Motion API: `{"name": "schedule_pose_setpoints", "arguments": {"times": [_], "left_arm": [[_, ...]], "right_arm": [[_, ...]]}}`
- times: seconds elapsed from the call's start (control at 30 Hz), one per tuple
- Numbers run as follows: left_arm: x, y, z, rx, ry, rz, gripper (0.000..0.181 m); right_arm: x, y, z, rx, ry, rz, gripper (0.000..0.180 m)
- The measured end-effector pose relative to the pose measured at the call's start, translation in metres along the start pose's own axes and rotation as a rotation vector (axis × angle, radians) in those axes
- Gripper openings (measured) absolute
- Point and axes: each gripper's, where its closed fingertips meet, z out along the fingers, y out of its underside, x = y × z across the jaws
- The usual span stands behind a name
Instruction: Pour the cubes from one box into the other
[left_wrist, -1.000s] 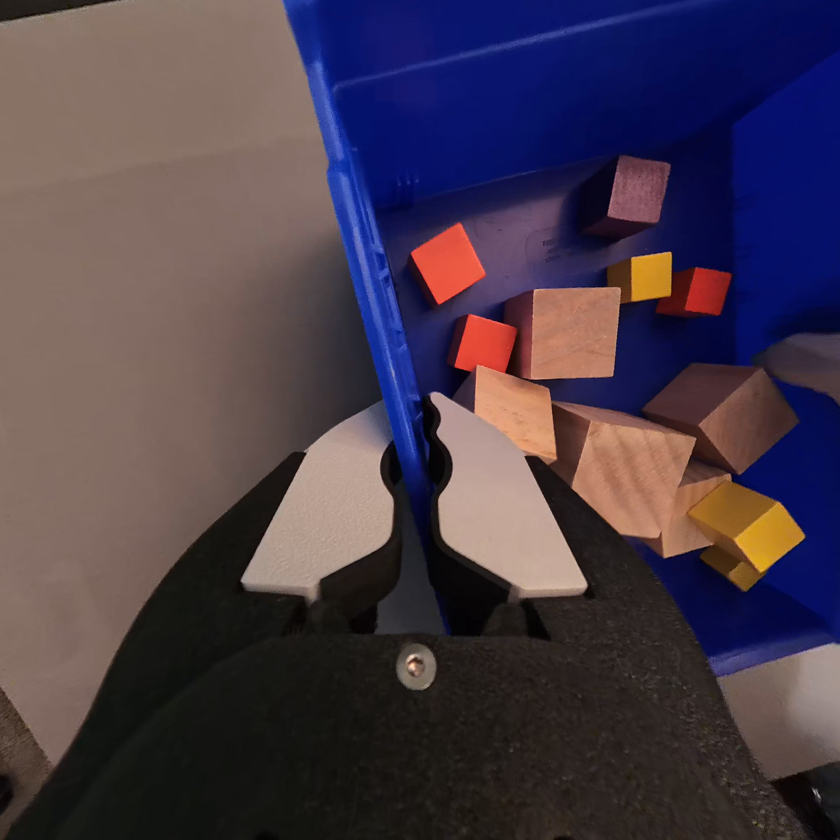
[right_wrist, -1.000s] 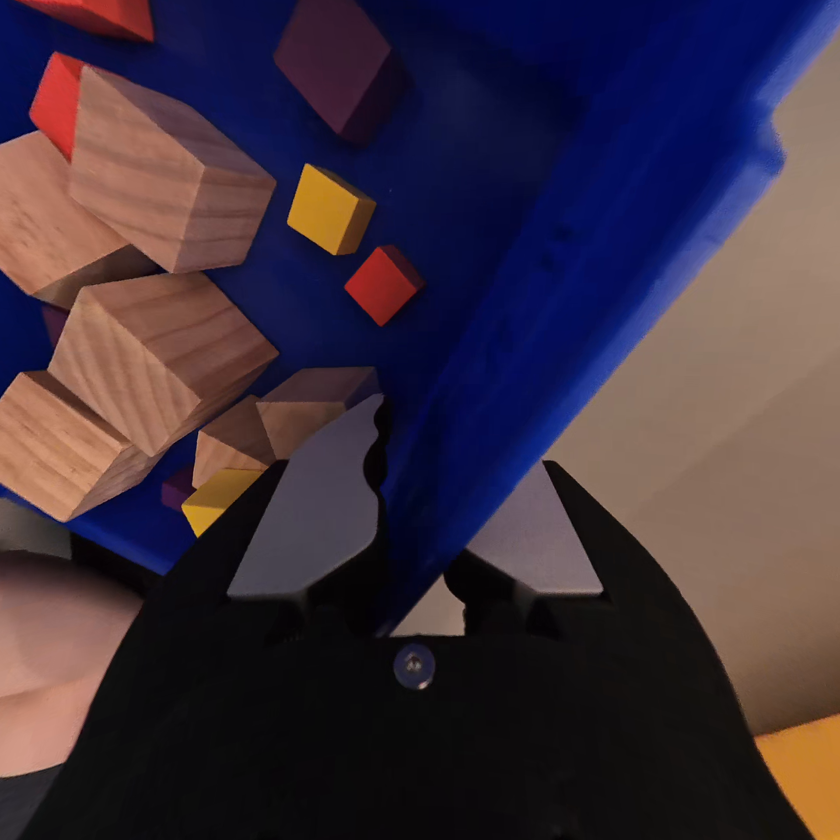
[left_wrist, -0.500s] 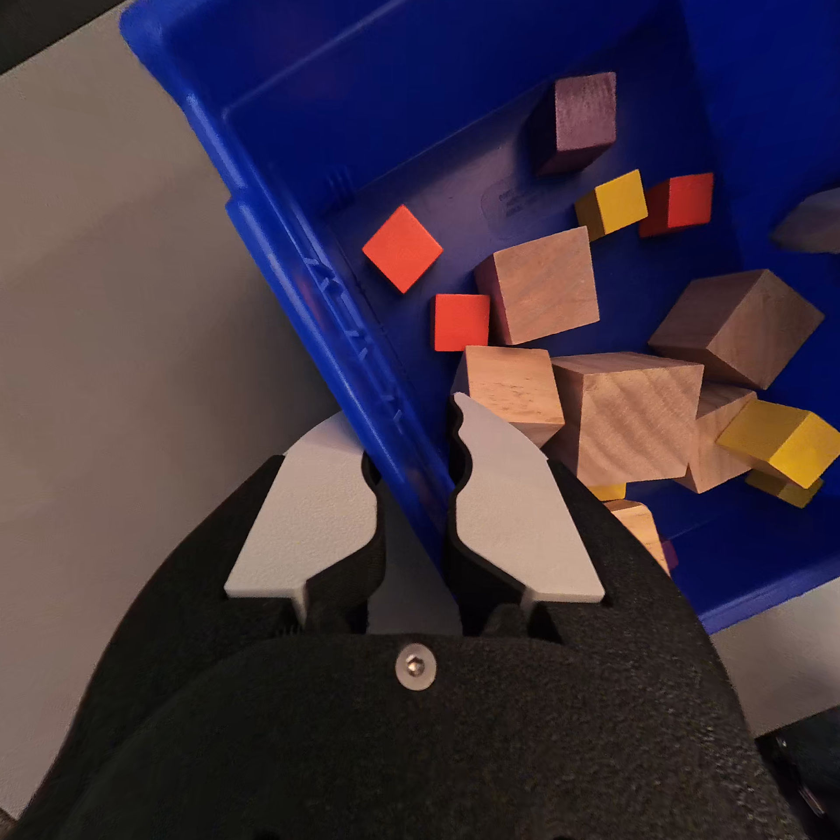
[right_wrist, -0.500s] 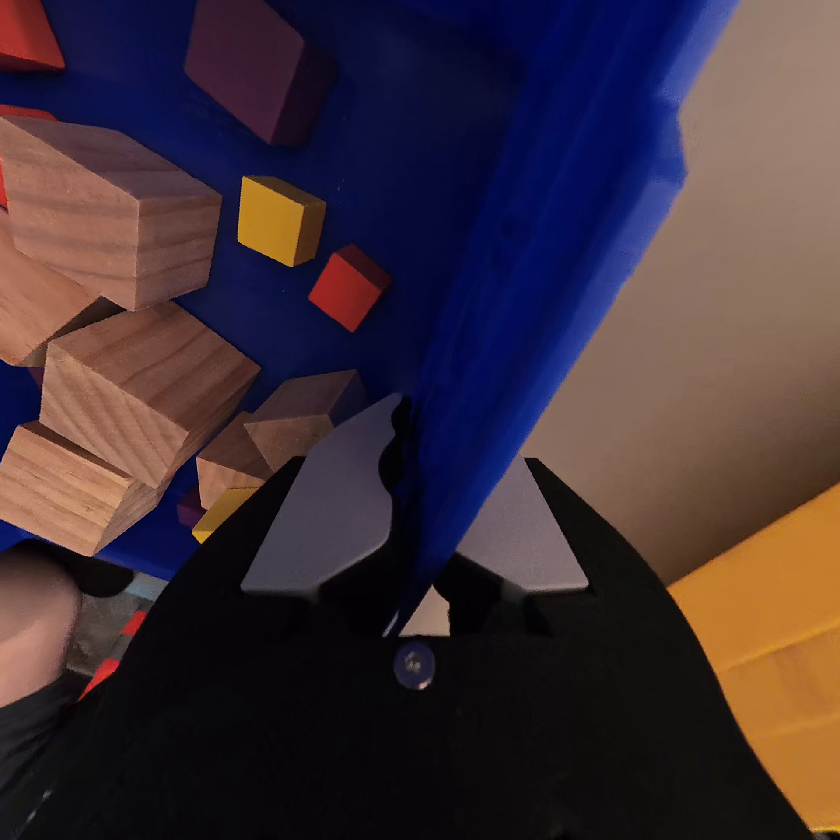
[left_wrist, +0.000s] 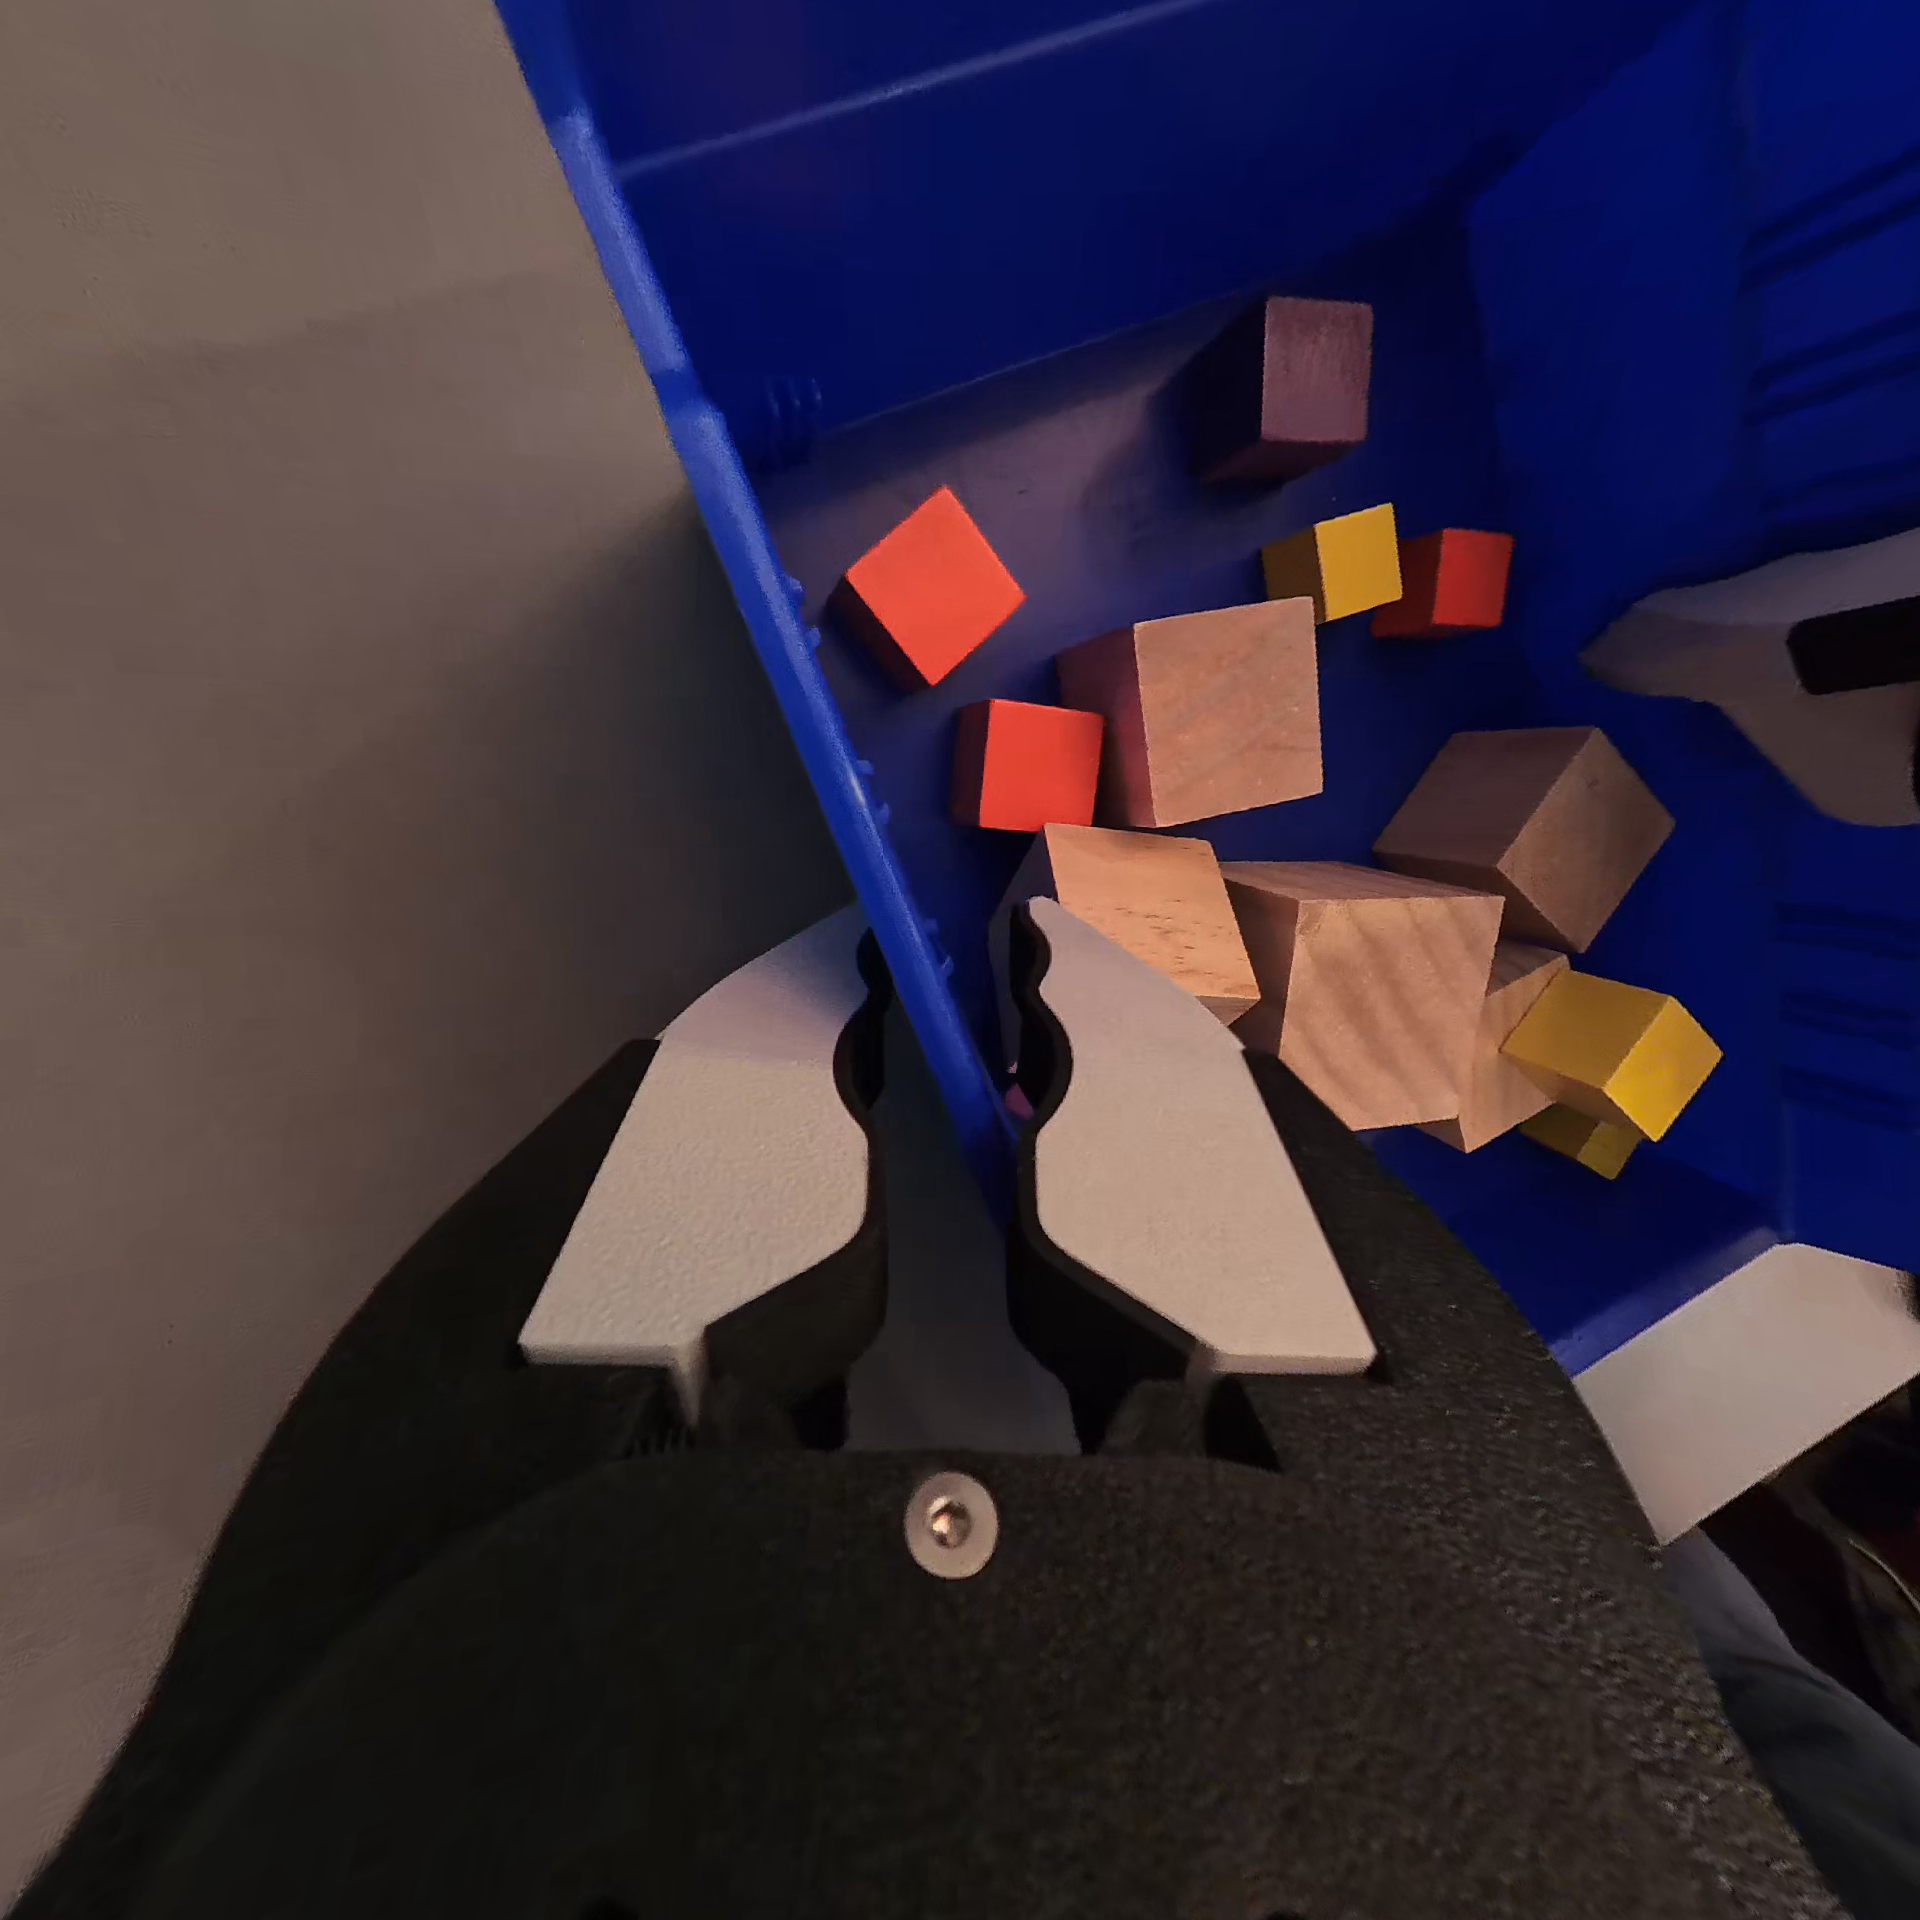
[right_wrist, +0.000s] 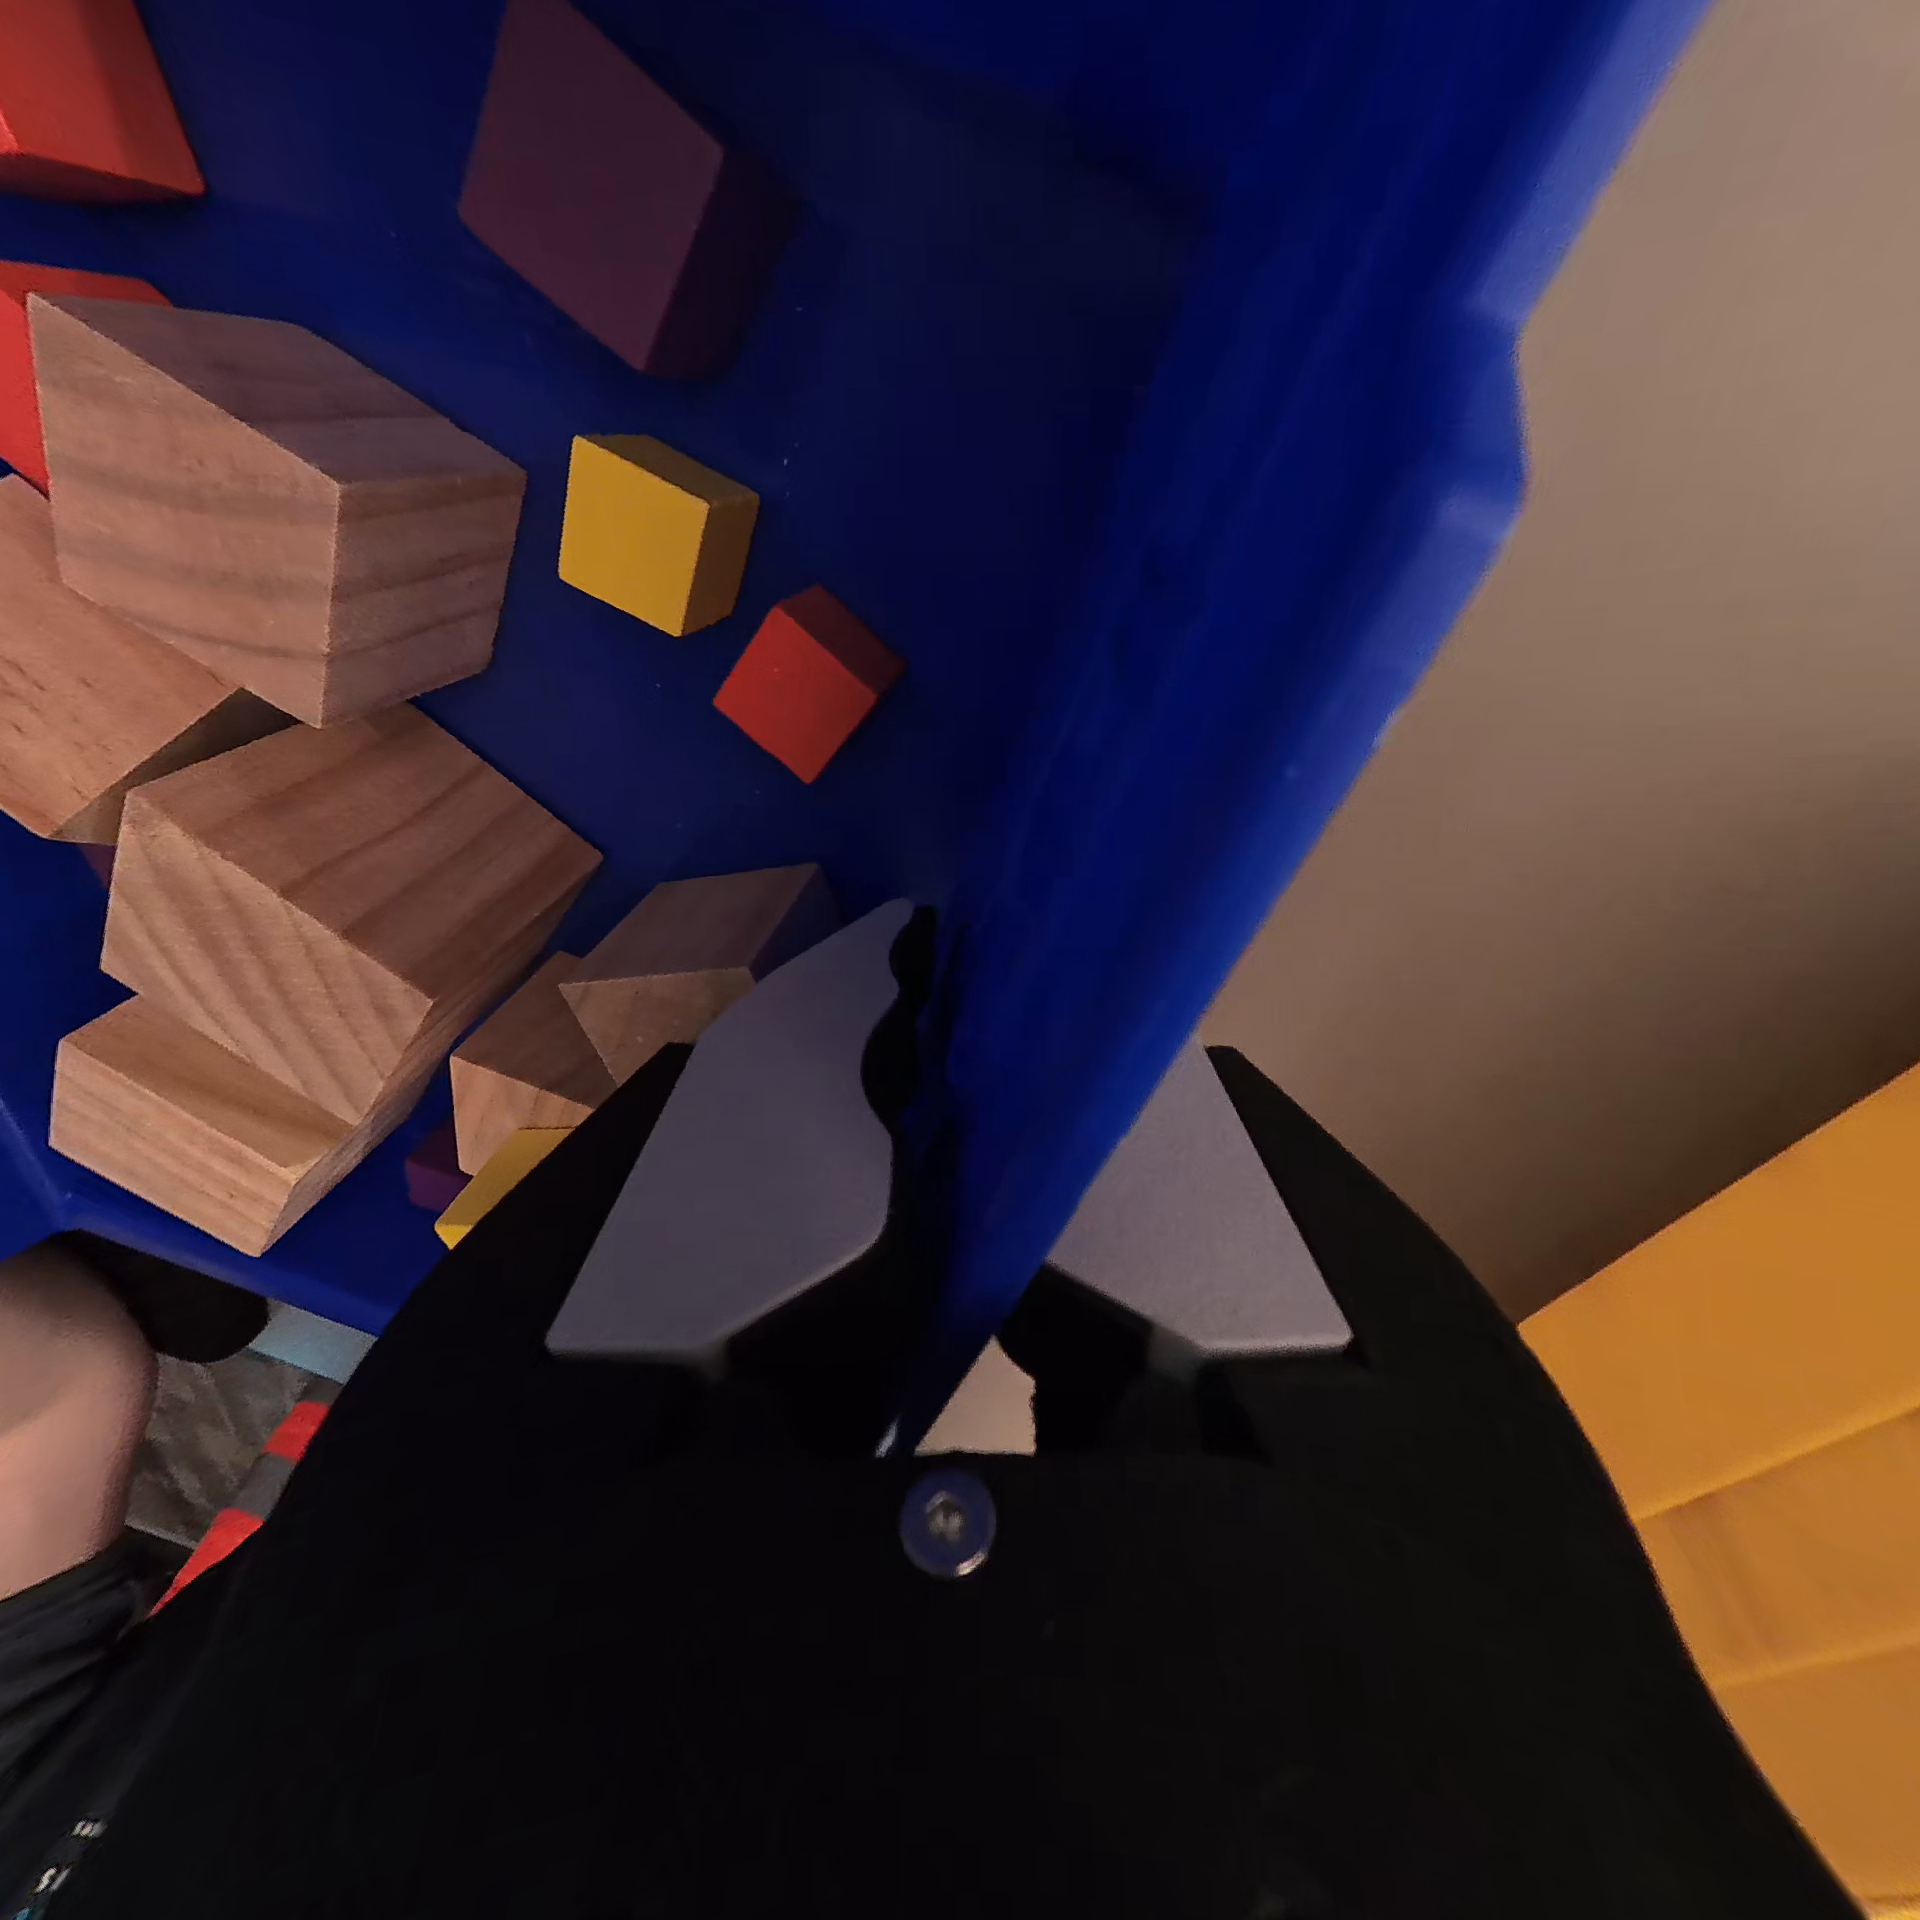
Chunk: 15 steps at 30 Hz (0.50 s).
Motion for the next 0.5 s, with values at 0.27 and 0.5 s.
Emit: {"name": "schedule_pose_setpoints", "arguments": {"times": [0.27, 0.5], "left_arm": [[-0.0007, -0.0012, 0.0035, -0.006, 0.011, 0.005, 0.024], [-0.0025, -0.0008, 0.0038, -0.016, -0.019, 0.02, 0.021]], "right_arm": [[0.001, -0.0039, -0.0005, -0.019, 0.014, -0.01, 0.01], [0.0013, -0.0031, -0.0006, -0.038, 0.001, 0.001, 0.009]]}}
